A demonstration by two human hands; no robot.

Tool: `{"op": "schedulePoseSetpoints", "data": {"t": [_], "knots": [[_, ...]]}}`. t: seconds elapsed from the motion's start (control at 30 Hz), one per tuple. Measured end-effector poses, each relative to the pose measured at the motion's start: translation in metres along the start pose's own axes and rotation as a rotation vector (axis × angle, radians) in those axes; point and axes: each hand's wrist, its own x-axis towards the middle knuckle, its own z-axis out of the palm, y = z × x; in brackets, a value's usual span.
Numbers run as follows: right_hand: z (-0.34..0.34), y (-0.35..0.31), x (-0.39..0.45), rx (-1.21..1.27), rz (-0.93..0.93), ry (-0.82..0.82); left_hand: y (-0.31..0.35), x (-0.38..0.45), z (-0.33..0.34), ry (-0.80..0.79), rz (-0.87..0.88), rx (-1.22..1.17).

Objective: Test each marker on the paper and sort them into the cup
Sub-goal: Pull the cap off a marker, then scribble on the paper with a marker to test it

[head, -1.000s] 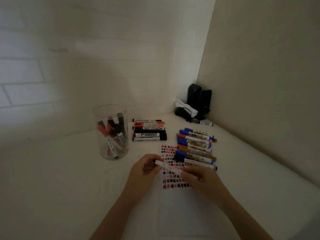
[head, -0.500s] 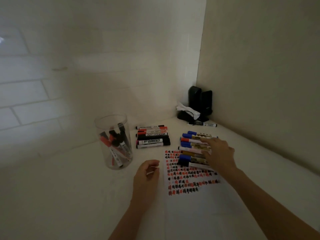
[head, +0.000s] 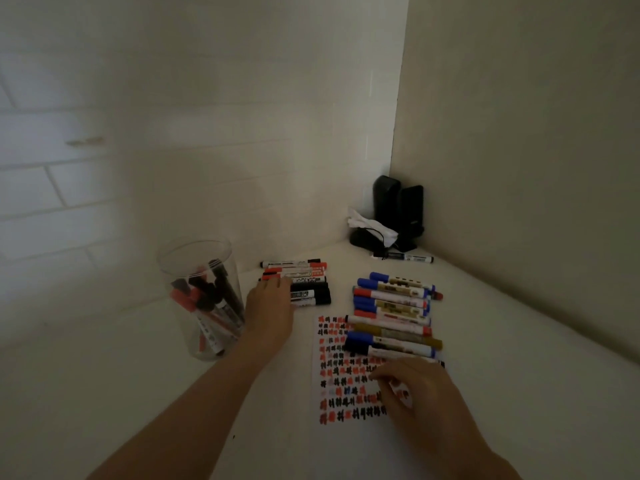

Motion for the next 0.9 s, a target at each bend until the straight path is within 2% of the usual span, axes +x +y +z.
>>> {"op": "schedulePoseSetpoints", "data": {"t": [0.13, 0.23, 0.3, 0.37, 0.43, 0.53, 0.73, 0.83, 0.9], "knots": [[-0.004, 0.004, 0.005, 0.036, 0.017, -0.030, -0.001, 0.008, 0.007, -0.038, 0.006, 0.179], [-0.005, 0.000, 0.005, 0.040, 0.035, -0.092, -0.005, 0.005, 0.011, -0.022, 0.021, 0.172], [-0.003, 0.000, 0.004, 0.053, 0.068, -0.124, -0.003, 0.000, 0.009, 0.027, 0.027, 0.061], [-0.002, -0.003, 0.003, 0.077, 0.116, -0.120, 0.007, -0.013, -0.003, 0.050, -0.051, -0.225], [-0.001, -0.005, 0.004, 0.103, 0.129, -0.125, 0.025, -0.033, -0.015, -0.010, -0.147, -0.481], [0.000, -0.010, 0.004, 0.136, 0.143, -0.169, 0.047, -0.074, -0.022, -0.144, -0.197, -0.713], [0.001, -0.014, 0.001, 0.140, 0.132, -0.102, 0.061, -0.130, -0.035, -0.309, -0.332, -0.898], [0.004, -0.025, -0.004, 0.081, -0.051, -0.092, 0.071, -0.144, -0.044, -0.354, -0.218, -0.926], [0.009, -0.023, -0.007, 0.045, -0.122, -0.004, 0.076, -0.150, -0.052, -0.363, -0.189, -1.019]]}}
